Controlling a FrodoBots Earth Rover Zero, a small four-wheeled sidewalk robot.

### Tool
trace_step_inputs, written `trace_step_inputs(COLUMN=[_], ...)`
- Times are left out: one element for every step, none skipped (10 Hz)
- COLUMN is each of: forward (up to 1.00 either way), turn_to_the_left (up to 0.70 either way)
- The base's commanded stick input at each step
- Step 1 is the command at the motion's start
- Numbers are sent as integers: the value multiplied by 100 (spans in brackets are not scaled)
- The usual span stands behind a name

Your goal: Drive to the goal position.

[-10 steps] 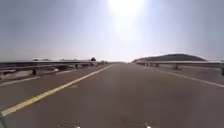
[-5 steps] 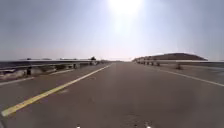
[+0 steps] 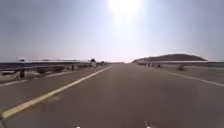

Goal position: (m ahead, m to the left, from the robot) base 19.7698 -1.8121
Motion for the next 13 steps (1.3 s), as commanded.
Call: trace_step_inputs(forward=[70,70,70,70,70,70,70,70,70,70,70,70,70], turn_to_the_left=[0,0,0,0,0,0,0,0,0,0,0,0,0])
